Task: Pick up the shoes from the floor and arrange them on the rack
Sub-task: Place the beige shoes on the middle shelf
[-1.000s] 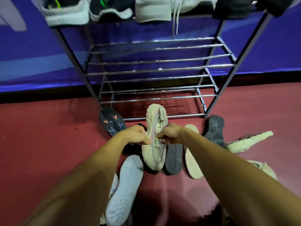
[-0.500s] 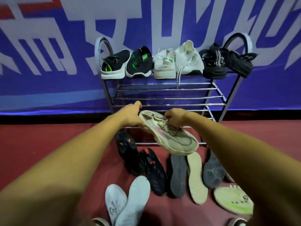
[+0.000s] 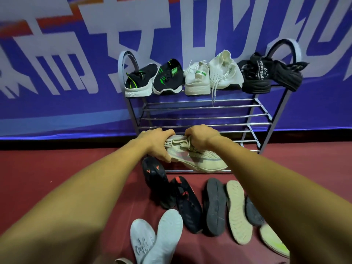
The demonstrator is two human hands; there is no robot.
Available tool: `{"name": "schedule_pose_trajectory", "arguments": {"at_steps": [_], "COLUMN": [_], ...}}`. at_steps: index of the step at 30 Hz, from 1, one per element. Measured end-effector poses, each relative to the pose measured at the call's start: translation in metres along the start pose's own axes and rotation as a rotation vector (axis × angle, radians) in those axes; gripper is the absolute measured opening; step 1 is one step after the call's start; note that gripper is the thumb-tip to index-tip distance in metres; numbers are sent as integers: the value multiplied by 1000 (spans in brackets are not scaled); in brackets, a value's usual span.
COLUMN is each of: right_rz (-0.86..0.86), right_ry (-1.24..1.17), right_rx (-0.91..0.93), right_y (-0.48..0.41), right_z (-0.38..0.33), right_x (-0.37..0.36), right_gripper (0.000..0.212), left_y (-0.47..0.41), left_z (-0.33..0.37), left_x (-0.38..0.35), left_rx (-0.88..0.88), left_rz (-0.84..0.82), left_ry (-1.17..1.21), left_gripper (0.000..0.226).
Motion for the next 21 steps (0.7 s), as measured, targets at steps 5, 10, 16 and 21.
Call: {"name": "schedule_pose_trajectory", "arguments": {"at_steps": [5,10,16,21], "right_rz": [152,266,-27,28], "right_ry": [-91,-149,-747,-1182], "right_rx": [-60,-240,-362,-475], "right_y": [-7,-11,-16,-22], "right_z": [-3,7,12,-1], "right_x": [0,-2,-29,-39], "right_gripper": [29,44,37,25], "left_y": [-4,-8,-14,-13], "left_z": [-4,-15,-15,-22], "left_x": [0,-7,-19,-27], "left_rx": [108,382,544,402], "left_rz": [140,102,52,-90], "left_ry": [-10,206,788,985], "left_gripper": [75,85,94,75]}}
Point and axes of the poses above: each hand's wrist, its own y-axis away from the middle knuckle, its own x-axis out of the back of the hand, z = x × y, the point moved 2 cm from there along -y, towards the middle knuckle, and after that the axes turned 13 degrees about z, right-handed, at the moved point
